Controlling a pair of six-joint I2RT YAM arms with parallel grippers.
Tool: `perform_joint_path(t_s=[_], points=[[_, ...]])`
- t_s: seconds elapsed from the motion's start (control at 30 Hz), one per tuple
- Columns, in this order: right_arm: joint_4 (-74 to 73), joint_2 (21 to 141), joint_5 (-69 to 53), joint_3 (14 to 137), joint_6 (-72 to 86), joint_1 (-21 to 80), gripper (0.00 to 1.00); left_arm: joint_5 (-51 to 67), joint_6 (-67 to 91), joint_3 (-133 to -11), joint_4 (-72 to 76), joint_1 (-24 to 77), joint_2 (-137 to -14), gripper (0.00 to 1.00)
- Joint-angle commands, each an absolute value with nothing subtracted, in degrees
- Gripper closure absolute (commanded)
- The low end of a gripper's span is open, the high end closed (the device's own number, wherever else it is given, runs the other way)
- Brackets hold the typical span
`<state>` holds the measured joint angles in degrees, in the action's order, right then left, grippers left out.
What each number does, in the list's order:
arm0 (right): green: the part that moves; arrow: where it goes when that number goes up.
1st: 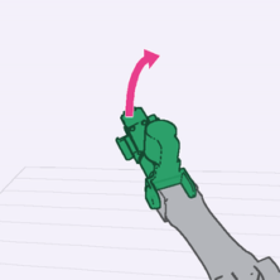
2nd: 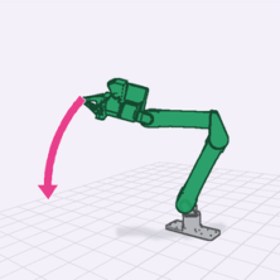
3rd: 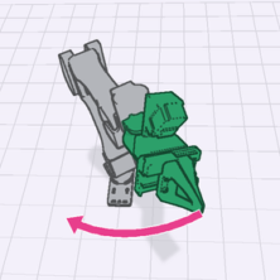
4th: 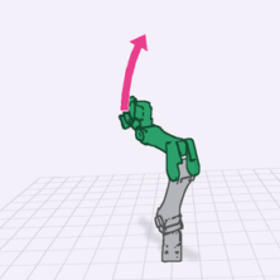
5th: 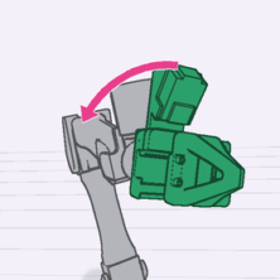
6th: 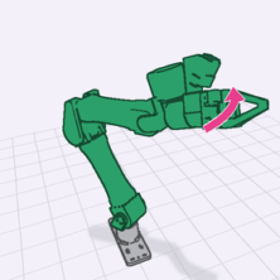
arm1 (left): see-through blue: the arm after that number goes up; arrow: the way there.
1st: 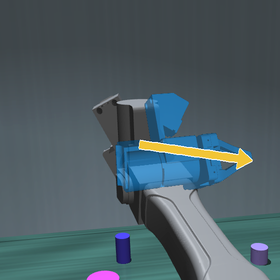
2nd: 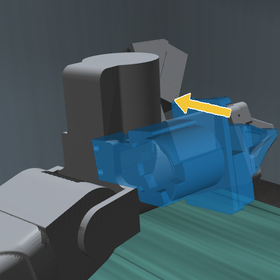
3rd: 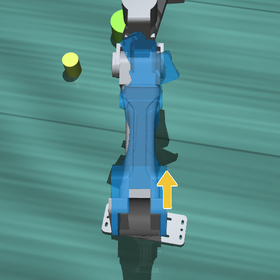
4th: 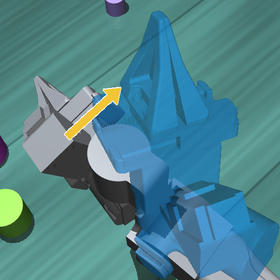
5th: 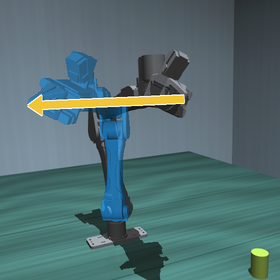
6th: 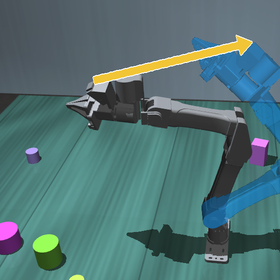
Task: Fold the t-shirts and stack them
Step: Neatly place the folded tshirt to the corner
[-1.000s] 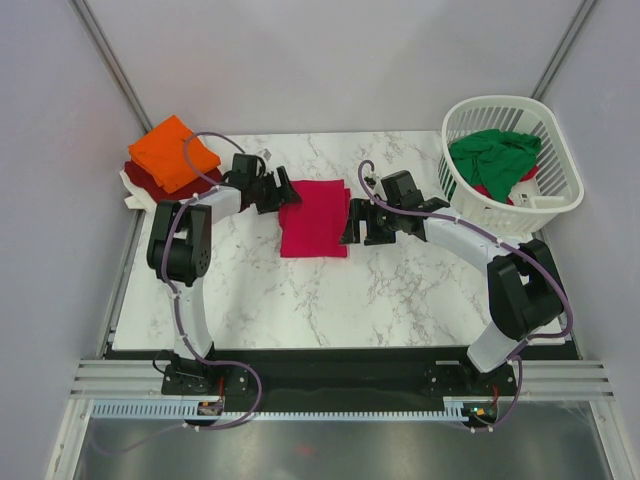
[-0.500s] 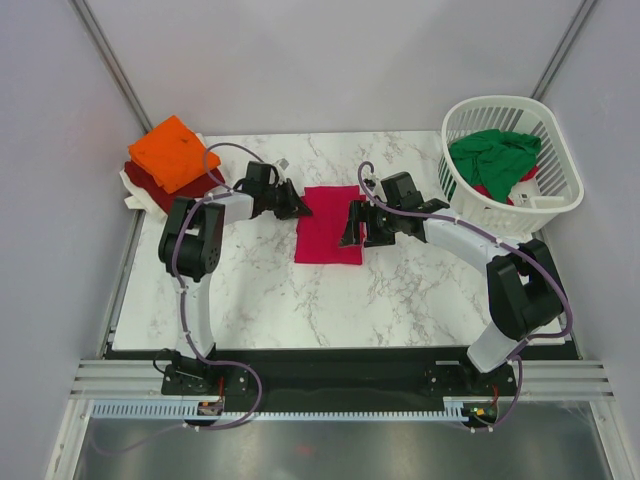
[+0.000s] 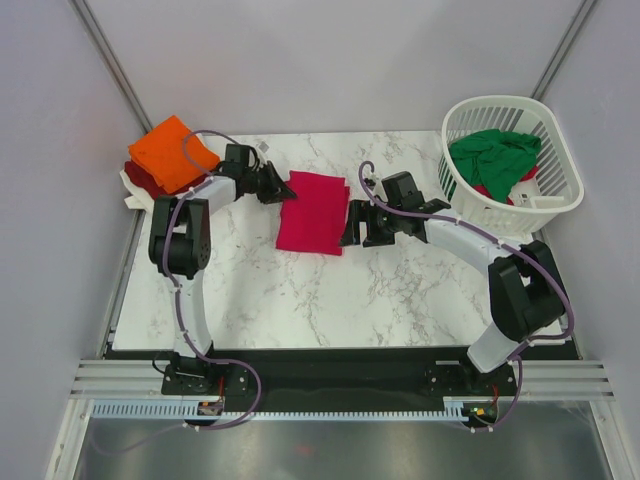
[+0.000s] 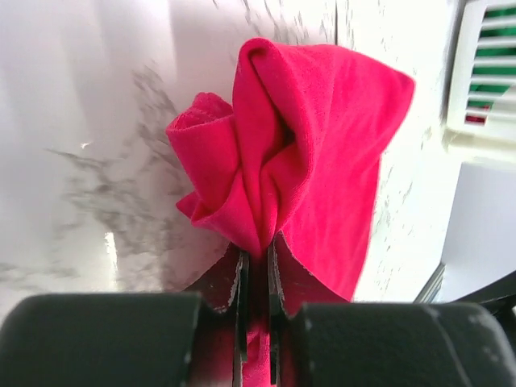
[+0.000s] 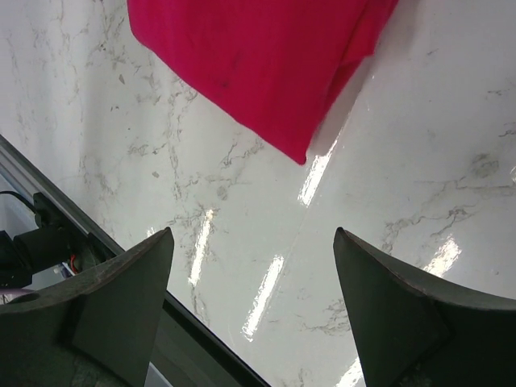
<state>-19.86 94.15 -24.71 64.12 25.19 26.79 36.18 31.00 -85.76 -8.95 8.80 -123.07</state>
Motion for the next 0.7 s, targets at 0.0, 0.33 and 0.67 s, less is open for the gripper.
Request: perform_joint_path(t_s=[0.0, 0.33, 0.67], points=[[-17.2, 91.6, -26.7, 63.8, 24.9, 27.1, 0.11, 38.4, 30.9, -91.2, -13.0, 6.7, -118.4, 0.98], [-16.3, 90.1, -28.3, 63.7, 25.5, 27.1, 0.12, 36.4, 26.5, -107.3, -25.4, 1.5, -120.8, 0.98], [-15.0, 89.7, -29.2, 62.9, 26.3, 27.1, 0.11, 37.3, 25.9, -125.2, -34.9, -3.0, -127.5, 0.98]])
